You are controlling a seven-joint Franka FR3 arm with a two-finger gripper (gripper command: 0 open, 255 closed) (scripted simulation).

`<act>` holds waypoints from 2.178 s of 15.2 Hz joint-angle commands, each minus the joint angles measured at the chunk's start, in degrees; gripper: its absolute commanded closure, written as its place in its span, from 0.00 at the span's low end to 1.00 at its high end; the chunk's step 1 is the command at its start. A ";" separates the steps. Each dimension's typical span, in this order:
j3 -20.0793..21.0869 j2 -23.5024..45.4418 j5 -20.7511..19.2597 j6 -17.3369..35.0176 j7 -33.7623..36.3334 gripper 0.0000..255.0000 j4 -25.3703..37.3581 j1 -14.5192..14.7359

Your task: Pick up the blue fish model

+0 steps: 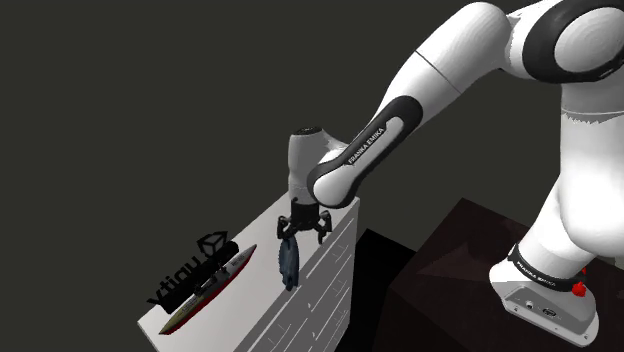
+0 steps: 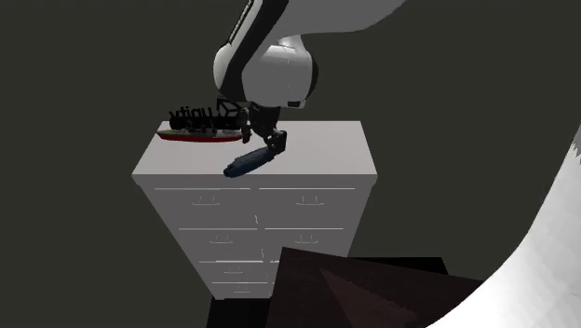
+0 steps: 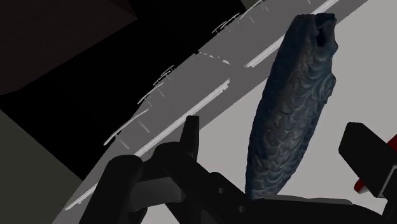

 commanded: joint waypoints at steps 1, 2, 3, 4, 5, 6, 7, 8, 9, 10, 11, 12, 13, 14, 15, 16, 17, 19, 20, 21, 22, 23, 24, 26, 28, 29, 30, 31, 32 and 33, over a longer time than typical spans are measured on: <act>-1.26 4.44 -1.47 0.99 2.98 0.00 3.81 1.94; -1.92 6.66 -2.05 1.24 4.27 0.00 5.99 2.93; -2.56 8.88 -2.55 1.40 5.50 0.00 8.25 3.89; -3.20 11.09 -2.96 1.48 6.64 0.00 10.60 4.85; -3.36 11.53 -3.00 1.49 6.84 0.00 11.09 5.07; -3.52 12.13 -3.12 2.00 6.81 0.00 11.16 5.20; -3.66 12.74 -3.25 2.51 6.79 0.00 11.25 5.33; -3.81 13.36 -3.38 3.01 6.76 0.00 11.35 5.46; -3.95 13.98 -3.51 3.51 6.74 0.00 11.47 5.58; -4.10 14.60 -3.64 3.99 6.71 0.00 11.59 5.71; -4.25 15.24 -3.76 4.48 6.68 0.00 11.73 5.83; -4.48 16.24 -3.95 5.22 6.64 0.00 11.98 6.04; -4.48 16.24 -3.95 5.23 6.63 0.00 11.97 6.04; -4.48 16.24 -3.95 5.23 6.63 0.00 11.97 6.04; -4.47 16.21 -3.94 5.17 6.64 1.00 11.99 6.04; -4.48 16.24 -3.95 5.19 6.67 1.00 12.02 6.07; -4.49 16.26 -3.96 5.19 6.66 1.00 12.02 6.06; -4.48 16.22 -3.95 5.18 6.65 1.00 12.01 6.05; -4.48 16.21 -3.95 5.20 6.64 1.00 11.97 6.04; -4.48 16.25 -3.95 5.20 6.66 1.00 12.01 6.07; -4.49 16.27 -3.96 5.19 6.67 1.00 12.04 6.08; -4.48 16.24 -3.96 5.20 6.67 1.00 12.00 6.07; -4.48 16.24 -3.95 5.22 6.63 1.00 11.98 6.04; -4.18 14.96 -3.71 4.28 6.69 1.00 11.66 5.78; -3.89 13.71 -3.46 3.30 6.75 1.00 11.42 5.53; -3.74 13.09 -3.33 2.80 6.77 1.00 11.31 5.40; -3.60 12.48 -3.19 2.29 6.80 1.00 11.21 5.28; -3.46 11.87 -3.06 1.78 6.82 1.00 11.13 5.15; -3.32 11.27 -2.93 1.27 6.84 1.00 11.06 5.03; -3.18 10.67 -2.79 0.74 6.86 1.00 11.00 4.91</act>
